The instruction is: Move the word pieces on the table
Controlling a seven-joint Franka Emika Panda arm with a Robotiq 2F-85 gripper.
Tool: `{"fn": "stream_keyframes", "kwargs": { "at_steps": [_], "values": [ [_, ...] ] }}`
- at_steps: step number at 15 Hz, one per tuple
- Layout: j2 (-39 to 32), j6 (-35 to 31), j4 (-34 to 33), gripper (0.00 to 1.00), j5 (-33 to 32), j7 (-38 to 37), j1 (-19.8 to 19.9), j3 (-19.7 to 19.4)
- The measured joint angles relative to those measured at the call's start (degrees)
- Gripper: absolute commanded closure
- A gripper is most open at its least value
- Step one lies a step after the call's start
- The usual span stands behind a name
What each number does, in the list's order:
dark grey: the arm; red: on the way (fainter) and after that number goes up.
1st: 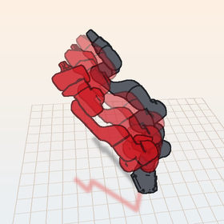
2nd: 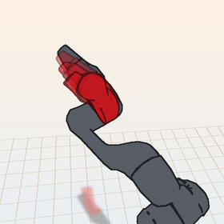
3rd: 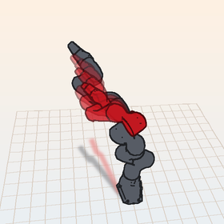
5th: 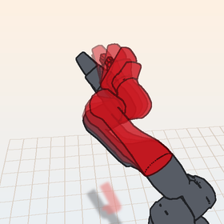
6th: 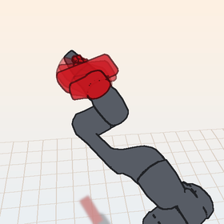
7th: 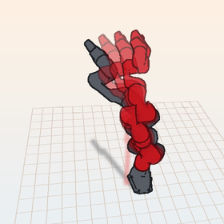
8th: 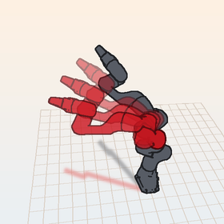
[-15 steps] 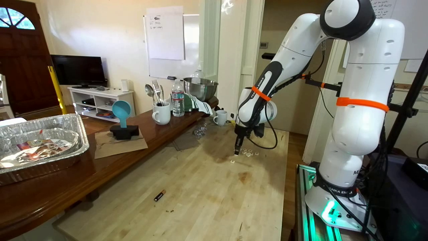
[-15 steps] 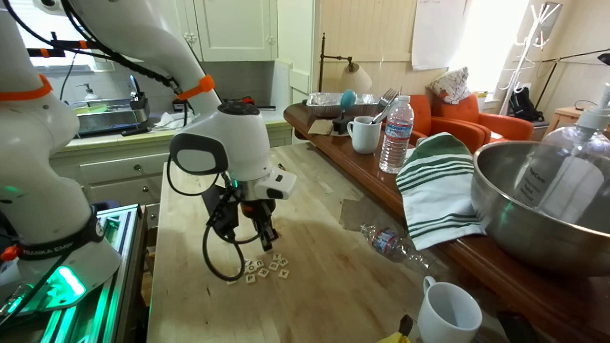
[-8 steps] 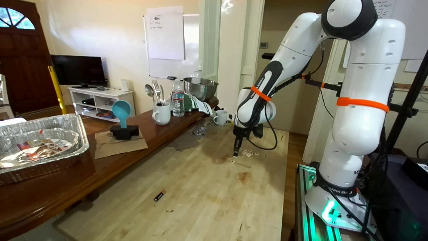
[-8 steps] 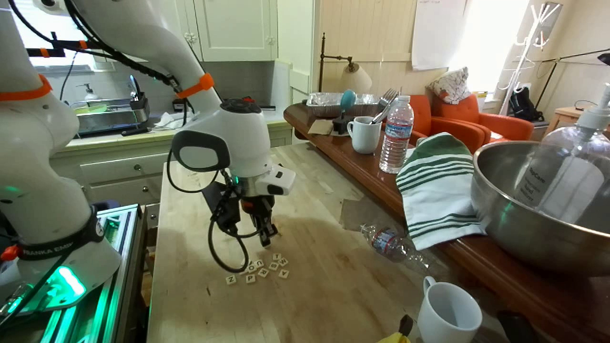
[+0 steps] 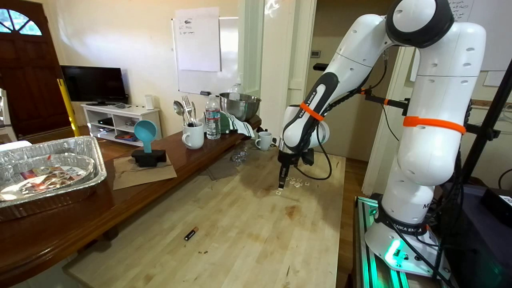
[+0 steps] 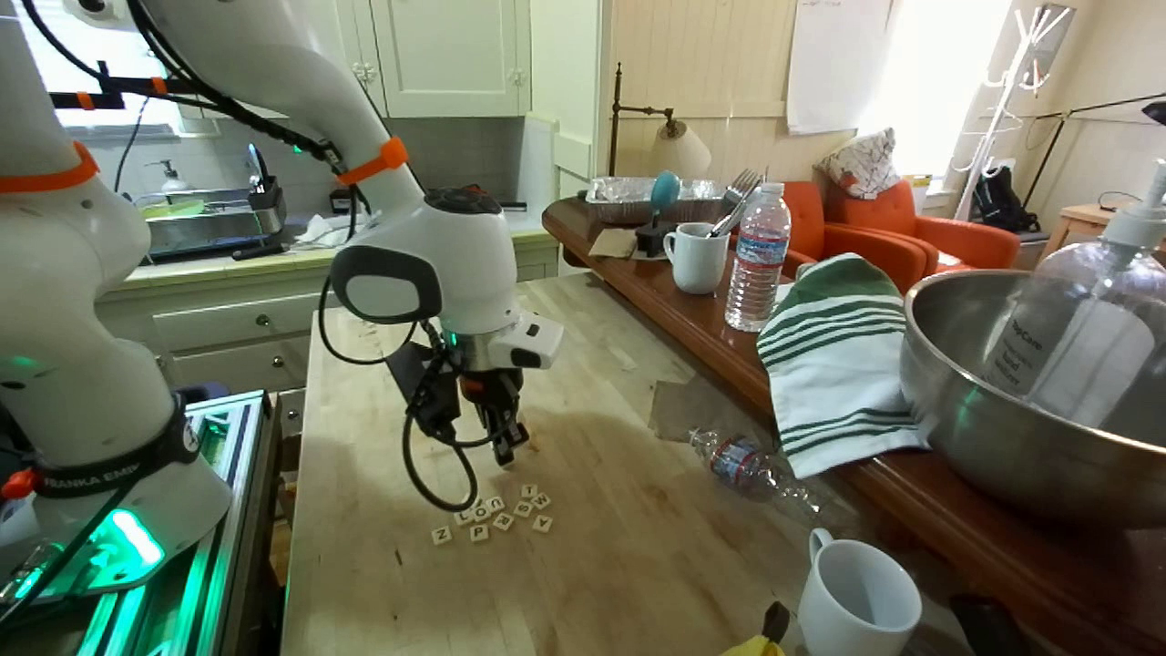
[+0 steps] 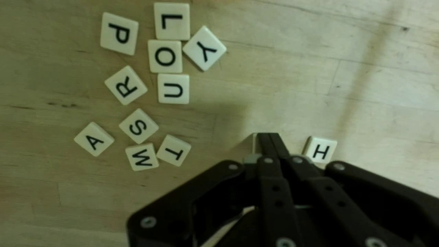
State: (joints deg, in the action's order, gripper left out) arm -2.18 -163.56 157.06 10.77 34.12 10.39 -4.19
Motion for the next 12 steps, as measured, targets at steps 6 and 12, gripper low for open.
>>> {"fn": "stream_keyframes", "kwargs": {
  "at_steps": [6, 12],
  "values": [
    [0.5, 2.1, 0.0, 1.0, 0.9, -0.3, -0.8, 0.4],
    [0.6, 2.7, 0.0, 1.0, 2.3, -0.9, -1.4, 0.4]
  ]
}}
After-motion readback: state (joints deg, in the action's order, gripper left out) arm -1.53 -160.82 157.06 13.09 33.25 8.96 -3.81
